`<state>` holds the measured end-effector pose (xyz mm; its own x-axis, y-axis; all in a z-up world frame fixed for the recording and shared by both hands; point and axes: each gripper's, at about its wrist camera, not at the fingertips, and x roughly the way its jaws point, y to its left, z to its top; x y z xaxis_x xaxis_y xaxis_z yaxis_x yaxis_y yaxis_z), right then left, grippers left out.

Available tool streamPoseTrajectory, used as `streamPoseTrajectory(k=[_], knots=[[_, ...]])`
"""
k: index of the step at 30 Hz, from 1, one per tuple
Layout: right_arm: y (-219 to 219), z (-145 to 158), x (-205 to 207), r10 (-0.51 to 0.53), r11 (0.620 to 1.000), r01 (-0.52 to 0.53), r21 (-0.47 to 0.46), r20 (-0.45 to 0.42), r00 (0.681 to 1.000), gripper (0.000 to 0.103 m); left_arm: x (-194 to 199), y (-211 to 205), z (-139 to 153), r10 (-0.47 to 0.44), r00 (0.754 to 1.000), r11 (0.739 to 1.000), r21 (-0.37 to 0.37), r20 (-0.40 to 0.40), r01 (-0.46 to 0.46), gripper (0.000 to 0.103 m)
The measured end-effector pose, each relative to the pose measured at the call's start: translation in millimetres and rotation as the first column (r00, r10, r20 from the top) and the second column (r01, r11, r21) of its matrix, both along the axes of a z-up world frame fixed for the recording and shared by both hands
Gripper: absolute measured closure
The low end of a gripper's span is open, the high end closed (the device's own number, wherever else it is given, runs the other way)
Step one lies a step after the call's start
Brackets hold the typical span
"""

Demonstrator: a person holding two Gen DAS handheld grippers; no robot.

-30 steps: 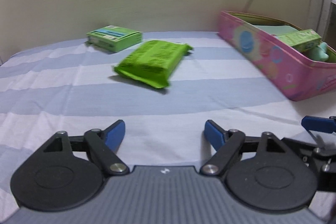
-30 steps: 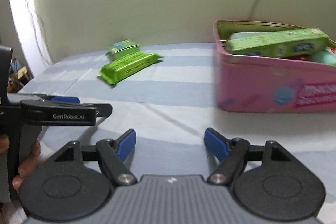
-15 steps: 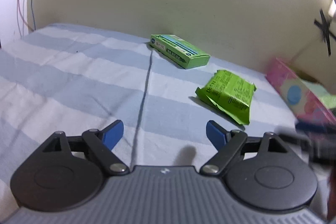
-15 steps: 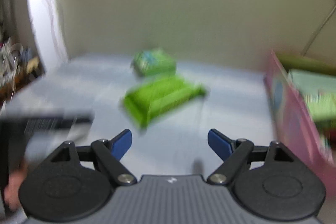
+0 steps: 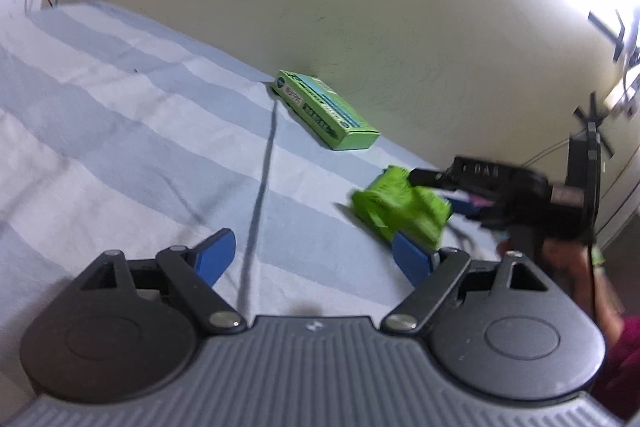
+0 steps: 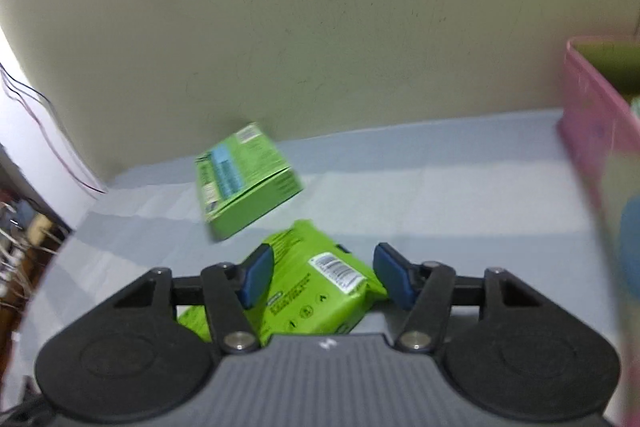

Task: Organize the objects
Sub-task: 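Grasp the green wet-wipe pack with the left tool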

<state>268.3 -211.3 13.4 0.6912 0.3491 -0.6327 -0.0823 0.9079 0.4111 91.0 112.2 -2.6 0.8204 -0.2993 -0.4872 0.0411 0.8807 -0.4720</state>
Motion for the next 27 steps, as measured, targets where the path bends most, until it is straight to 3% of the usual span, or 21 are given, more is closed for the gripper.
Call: streamPoseTrajectory(k=[4, 9, 12, 15, 17, 20, 21, 22, 23, 27], knots=[[10, -3, -38, 0.087, 0.994, -0.088, 0.058, 0.019, 0.996, 0.046, 2, 4, -2, -0.019, 1.000, 0.997, -0.073, -0.005, 0.018, 0.016], [32, 0, -70, 0.173, 0.984, -0.170, -0.044, 0.079, 0.982, 0.039, 12, 17, -5, 0.031, 0.999, 0.983, -0.179, -0.021, -0.035, 0.016], [39, 0, -67, 0.170, 0.984, -0.164, -0.073, 0.086, 0.982, 0.032, 24, 19, -3, 0.064, 0.997, 0.979, -0.193, -0.033, -0.070, 0.016], [41, -1, -65, 0.176, 0.983, -0.168, -0.080, 0.101, 0.979, 0.026, 40, 6, 1, 0.036, 0.998, 0.987, -0.158, -0.043, -0.042, 0.017], [47, -1, -65, 0.192, 0.978, -0.181, -0.103, 0.107, 0.976, 0.025, 45, -10, 4, 0.016, 0.999, 0.997, -0.077, -0.032, -0.018, 0.017], [52, -2, -67, 0.255, 0.964, -0.243, -0.102, 0.115, 0.960, 0.037, 42, -29, 6, -0.004, 1.000, 0.999, 0.049, -0.011, 0.005, 0.020], [54, -2, -68, 0.270, 0.960, -0.259, -0.105, 0.116, 0.956, 0.041, 41, -32, 6, -0.032, 0.999, 0.998, 0.046, -0.010, 0.032, 0.035], [57, -1, -71, 0.281, 0.956, -0.266, -0.124, 0.118, 0.953, 0.041, 40, -30, 3, -0.063, 0.998, 0.998, -0.016, -0.021, 0.063, 0.035], [60, 0, -76, 0.278, 0.955, -0.260, -0.144, 0.124, 0.952, 0.042, 40, -29, 3, -0.063, 0.998, 0.998, -0.013, -0.020, 0.062, 0.036], [60, 0, -103, 0.258, 0.961, -0.243, -0.129, 0.121, 0.958, 0.043, 26, -39, 5, -0.097, 0.995, 0.993, 0.073, -0.014, 0.098, 0.038]])
